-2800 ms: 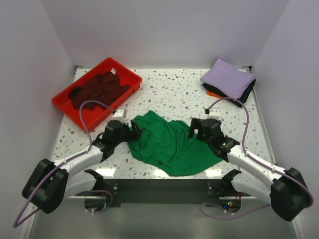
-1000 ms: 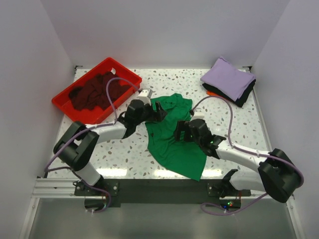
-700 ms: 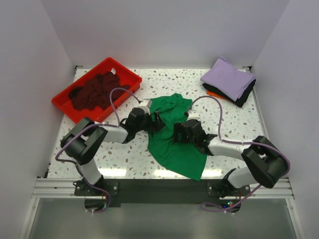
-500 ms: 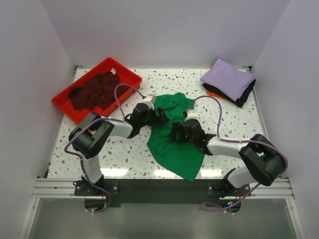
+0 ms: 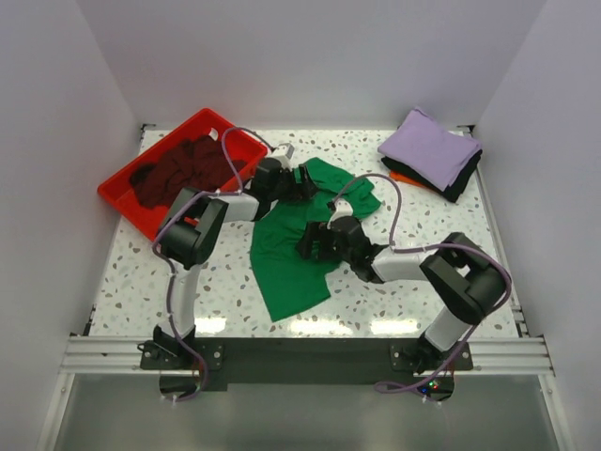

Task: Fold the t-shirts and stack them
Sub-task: Flatten the tshirt out

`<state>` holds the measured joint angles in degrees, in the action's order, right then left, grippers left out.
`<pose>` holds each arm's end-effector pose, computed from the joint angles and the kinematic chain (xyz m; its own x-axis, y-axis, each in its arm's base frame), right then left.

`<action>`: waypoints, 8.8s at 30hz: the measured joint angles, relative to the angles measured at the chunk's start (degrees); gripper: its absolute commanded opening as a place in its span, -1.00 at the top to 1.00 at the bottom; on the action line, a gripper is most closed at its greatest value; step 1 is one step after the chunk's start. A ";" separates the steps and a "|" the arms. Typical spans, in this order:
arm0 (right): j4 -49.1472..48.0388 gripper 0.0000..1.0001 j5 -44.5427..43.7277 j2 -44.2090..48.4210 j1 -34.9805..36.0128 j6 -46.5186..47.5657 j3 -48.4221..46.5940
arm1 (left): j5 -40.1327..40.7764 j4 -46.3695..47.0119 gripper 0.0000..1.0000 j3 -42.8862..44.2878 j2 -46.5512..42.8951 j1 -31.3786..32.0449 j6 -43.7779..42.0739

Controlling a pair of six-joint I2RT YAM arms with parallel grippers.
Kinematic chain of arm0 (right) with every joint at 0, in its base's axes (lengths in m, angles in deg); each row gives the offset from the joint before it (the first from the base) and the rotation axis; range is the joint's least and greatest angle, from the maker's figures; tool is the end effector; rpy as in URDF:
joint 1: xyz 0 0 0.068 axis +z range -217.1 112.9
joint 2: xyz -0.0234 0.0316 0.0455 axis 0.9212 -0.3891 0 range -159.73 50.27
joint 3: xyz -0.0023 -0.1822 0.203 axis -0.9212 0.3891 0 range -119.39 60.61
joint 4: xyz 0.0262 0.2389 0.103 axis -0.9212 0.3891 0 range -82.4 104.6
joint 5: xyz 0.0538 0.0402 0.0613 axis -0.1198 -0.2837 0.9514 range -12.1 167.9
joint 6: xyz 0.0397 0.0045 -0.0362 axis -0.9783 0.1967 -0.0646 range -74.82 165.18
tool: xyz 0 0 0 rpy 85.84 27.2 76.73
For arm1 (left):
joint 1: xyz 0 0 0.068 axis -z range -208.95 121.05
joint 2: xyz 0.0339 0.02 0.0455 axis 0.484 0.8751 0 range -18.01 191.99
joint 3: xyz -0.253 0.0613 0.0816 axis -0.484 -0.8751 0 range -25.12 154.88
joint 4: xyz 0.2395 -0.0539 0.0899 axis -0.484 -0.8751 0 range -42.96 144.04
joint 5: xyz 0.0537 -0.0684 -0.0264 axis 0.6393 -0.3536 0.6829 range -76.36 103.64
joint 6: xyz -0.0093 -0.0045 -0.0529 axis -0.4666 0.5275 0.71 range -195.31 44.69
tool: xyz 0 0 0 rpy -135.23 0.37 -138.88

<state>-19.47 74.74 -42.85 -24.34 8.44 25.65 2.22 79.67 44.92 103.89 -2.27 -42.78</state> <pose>0.2278 0.2080 0.1440 -0.6887 0.1766 -0.7032 -0.2887 0.8229 0.4894 0.4039 -0.2109 0.1339 -0.6550 -0.2609 -0.7091 0.2924 0.7779 -0.5562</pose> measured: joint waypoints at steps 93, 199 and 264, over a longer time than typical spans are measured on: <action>19.89 -0.97 -12.87 24.94 -3.48 6.12 0.81 | 35.56 -46.66 1.00 -45.27 -59.25 23.28 13.38; 46.07 -0.46 -15.91 37.24 -14.71 10.12 -6.05 | 33.00 -29.62 1.00 -27.12 -58.03 -18.08 -9.11; 46.38 1.00 -21.42 30.05 14.62 -13.09 6.82 | 26.34 -20.94 1.00 -30.86 -60.37 -18.08 -8.92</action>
<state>26.91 53.32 -12.80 -9.72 -4.65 32.47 28.56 58.73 14.05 43.52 -20.35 -51.70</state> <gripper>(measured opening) 0.014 0.014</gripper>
